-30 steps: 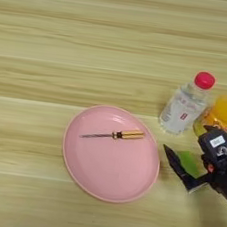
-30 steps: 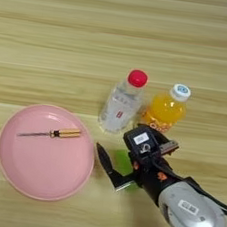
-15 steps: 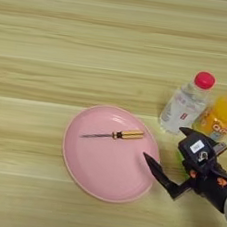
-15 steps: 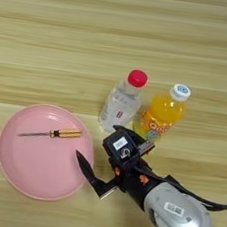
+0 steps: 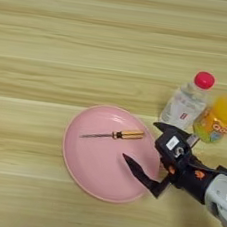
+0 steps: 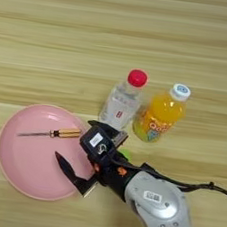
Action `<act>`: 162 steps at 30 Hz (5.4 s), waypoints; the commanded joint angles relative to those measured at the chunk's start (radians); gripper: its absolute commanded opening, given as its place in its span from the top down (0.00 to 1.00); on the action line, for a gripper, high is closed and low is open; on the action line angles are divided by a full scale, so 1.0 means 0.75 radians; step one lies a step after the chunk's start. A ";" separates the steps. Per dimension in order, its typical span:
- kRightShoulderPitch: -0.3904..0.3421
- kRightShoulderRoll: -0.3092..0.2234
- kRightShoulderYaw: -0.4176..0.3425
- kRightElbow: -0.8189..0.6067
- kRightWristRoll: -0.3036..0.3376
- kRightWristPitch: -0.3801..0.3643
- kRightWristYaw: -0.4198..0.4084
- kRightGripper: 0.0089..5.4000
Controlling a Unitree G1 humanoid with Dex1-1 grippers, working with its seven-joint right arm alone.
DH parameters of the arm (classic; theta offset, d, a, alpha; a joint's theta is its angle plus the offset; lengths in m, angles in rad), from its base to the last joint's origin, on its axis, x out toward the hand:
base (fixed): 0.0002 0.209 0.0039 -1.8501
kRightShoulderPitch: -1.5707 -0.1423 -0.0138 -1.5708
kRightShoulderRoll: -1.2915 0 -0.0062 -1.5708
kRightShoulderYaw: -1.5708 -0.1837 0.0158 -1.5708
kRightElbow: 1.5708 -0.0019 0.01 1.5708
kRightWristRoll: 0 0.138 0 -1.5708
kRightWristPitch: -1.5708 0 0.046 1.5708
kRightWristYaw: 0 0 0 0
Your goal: Move the objects on the table
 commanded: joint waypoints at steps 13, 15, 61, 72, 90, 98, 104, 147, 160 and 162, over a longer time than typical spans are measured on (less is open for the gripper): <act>-0.197 0.007 0.137 0.085 -0.055 -0.050 -0.019 0.00; -0.217 0.020 0.142 0.136 -0.039 -0.047 -0.012 0.00; -0.319 0.110 0.134 0.476 0.072 -0.054 0.044 0.00; -0.321 0.123 0.124 0.515 0.073 -0.009 0.021 0.00; -0.320 0.112 0.131 0.520 0.047 0.020 -0.001 0.23; -0.321 0.109 0.127 0.504 0.050 0.035 -0.009 0.38; -0.322 0.109 0.125 0.493 0.054 0.043 -0.015 0.52; -0.290 0.148 0.103 0.373 0.088 0.100 -0.054 0.84; -0.262 0.167 0.027 0.242 0.134 0.156 -0.078 0.84; -0.257 0.168 0.014 0.221 0.141 0.163 -0.083 0.84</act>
